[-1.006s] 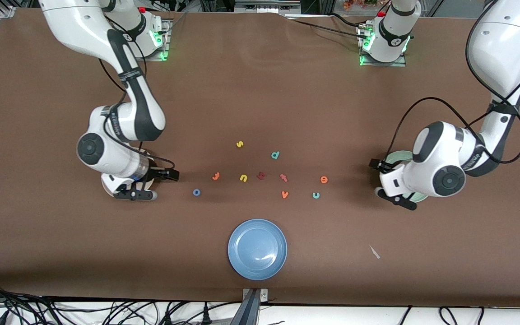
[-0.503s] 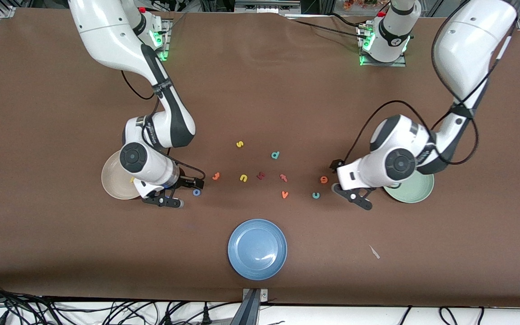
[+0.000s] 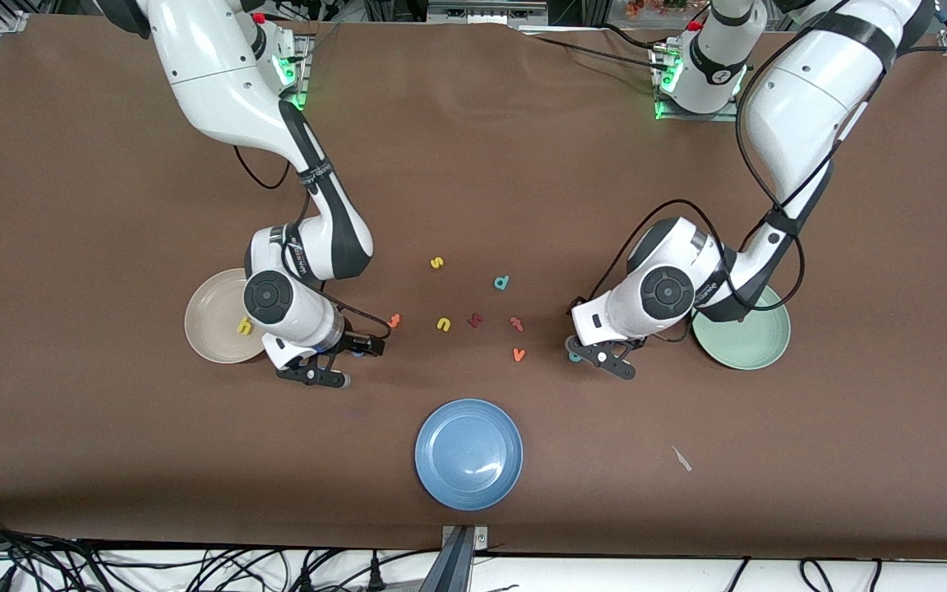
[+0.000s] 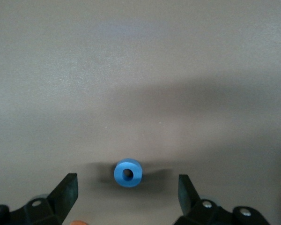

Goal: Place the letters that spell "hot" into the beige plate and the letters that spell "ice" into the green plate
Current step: 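Move the right gripper to the blue o while the left gripper reaches the 6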

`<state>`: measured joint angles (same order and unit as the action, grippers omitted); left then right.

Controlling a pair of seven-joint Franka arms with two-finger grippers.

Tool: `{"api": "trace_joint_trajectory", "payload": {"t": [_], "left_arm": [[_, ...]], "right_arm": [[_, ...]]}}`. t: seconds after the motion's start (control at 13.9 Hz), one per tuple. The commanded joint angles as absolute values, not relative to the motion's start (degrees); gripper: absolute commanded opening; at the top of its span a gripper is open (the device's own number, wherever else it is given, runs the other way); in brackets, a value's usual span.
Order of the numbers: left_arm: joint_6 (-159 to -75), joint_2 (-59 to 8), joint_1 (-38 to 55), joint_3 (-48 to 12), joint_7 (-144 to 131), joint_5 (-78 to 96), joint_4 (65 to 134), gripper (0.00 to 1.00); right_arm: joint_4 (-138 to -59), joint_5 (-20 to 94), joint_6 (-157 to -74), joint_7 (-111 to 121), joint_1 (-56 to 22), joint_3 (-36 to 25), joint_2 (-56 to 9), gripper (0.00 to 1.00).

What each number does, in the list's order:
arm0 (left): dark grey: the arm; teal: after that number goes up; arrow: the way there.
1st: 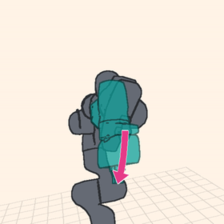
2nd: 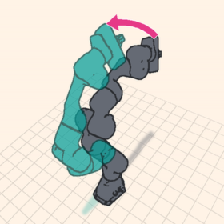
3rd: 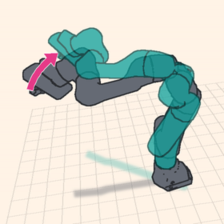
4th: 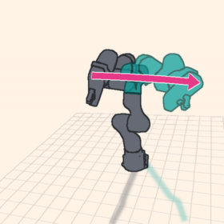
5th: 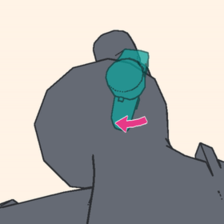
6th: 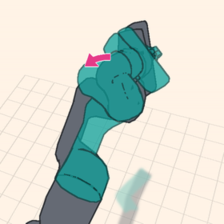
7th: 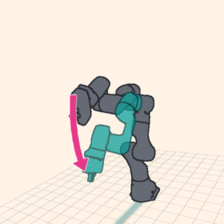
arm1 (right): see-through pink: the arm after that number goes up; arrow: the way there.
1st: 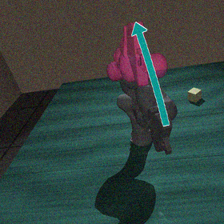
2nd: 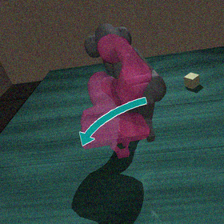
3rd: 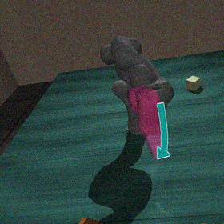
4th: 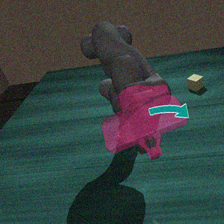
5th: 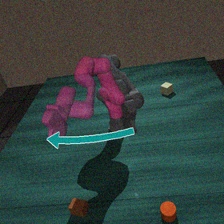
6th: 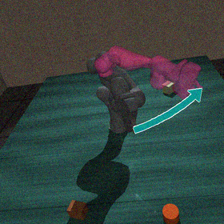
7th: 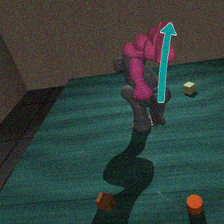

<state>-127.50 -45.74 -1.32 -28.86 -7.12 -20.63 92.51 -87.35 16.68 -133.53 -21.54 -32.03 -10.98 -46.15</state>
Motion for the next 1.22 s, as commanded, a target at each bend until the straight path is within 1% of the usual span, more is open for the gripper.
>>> {"api": "trace_joint_trajectory", "payload": {"t": [0.0, 0.14, 0.29, 0.65, 0.72, 0.79, 0.86, 0.93, 1.01, 1.15], "left_arm": [[-129.02, -46.32, 1.14, -26.46, -12.90, -25.83, 92.81, 0.83], [-129.02, -46.49, 1.23, -26.46, -13.36, -25.93, 92.90, 0.81], [-129.02, -46.49, 1.23, -26.46, -13.45, -25.84, 93.08, 0.78], [-129.02, -46.49, 1.58, -26.63, -13.54, -25.23, 93.51, 0.76], [-128.94, -46.49, 2.02, -26.63, -13.88, -25.22, 93.78, 0.74], [-129.02, -46.41, 2.20, -26.63, -14.76, -25.31, 94.39, 0.71], [-129.02, -46.41, 2.20, -26.63, -15.03, -25.40, 94.48, 0.70], [-129.02, -46.41, 2.20, -26.63, -15.03, -25.40, 94.48, 0.66], [-129.02, -46.41, 2.20, -26.63, -15.03, -25.40, 94.48, 0.64], [-128.94, -46.41, 2.11, -26.63, -15.03, -25.31, 94.39, 0.48]], "right_arm": [[-85.43, 13.89, -133.15, -22.94, -32.87, -11.51, -47.72, 0.84], [-85.43, 13.80, -133.07, -22.85, -33.31, -11.51, -47.72, 0.77], [-85.43, 13.80, -133.07, -22.85, -33.57, -11.51, -47.72, 0.73], [-85.43, 13.80, -133.07, -22.76, -33.49, -11.51, -47.72, 0.63], [-85.43, 13.71, -133.07, -22.68, -33.49, -11.51, -47.72, 0.60], [-85.43, 13.71, -133.07, -22.68, -33.49, -11.51, -47.72, 0.58], [-85.43, 13.71, -133.07, -22.59, -33.49, -11.51, -47.81, 0.58], [-85.43, 13.62, -133.07, -22.50, -33.49, -11.51, -47.99, 0.55], [-85.43, 13.62, -133.07, -22.50, -33.49, -11.51, -48.08, 0.54], [-85.43, 12.66, -133.07, -22.50, -33.49, -11.51, -48.08, 0.51]]}}
